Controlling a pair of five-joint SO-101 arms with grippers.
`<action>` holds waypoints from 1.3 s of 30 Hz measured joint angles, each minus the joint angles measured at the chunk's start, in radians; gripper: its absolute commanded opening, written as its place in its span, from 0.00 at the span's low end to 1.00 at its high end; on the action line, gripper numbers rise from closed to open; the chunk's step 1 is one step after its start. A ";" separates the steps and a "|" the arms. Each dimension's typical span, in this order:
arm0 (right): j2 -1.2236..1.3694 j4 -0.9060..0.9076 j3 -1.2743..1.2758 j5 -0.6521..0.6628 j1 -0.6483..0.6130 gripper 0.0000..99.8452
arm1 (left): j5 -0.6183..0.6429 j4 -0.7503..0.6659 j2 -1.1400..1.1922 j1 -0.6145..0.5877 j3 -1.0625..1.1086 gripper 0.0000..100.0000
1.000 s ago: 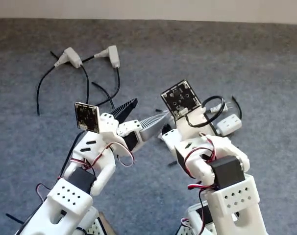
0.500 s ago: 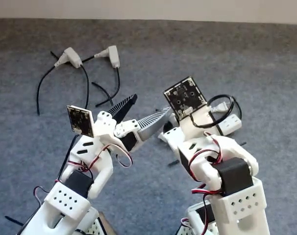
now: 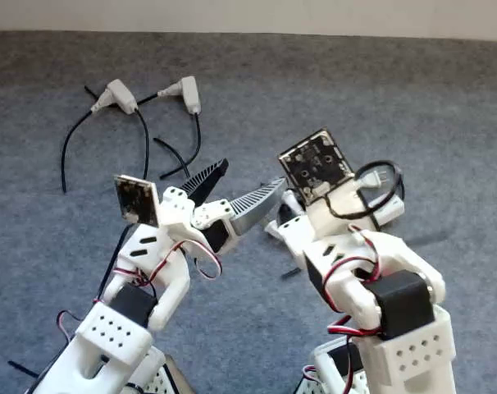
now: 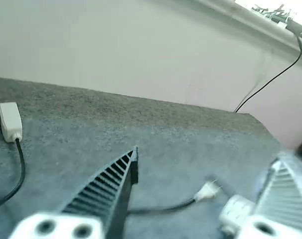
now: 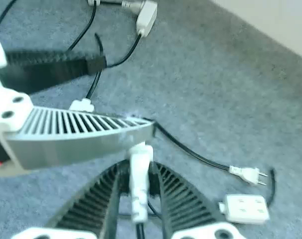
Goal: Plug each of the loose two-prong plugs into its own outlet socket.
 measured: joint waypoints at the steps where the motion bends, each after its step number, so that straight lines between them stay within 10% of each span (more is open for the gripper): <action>1: -0.002 0.008 -0.012 -0.003 0.000 0.01 | 0.000 -0.009 0.031 0.000 0.003 0.37; 11: -0.009 0.006 -0.051 -0.003 -0.003 0.01 | -0.006 -0.081 0.439 -0.063 -0.115 0.37; 23: 0.015 -0.002 0.023 -0.003 -0.003 0.01 | 0.072 -0.115 0.394 -0.250 -0.140 0.37; 39: 0.265 -0.282 0.163 -0.003 -0.003 0.01 | 0.109 -0.117 0.249 -0.146 -0.072 0.37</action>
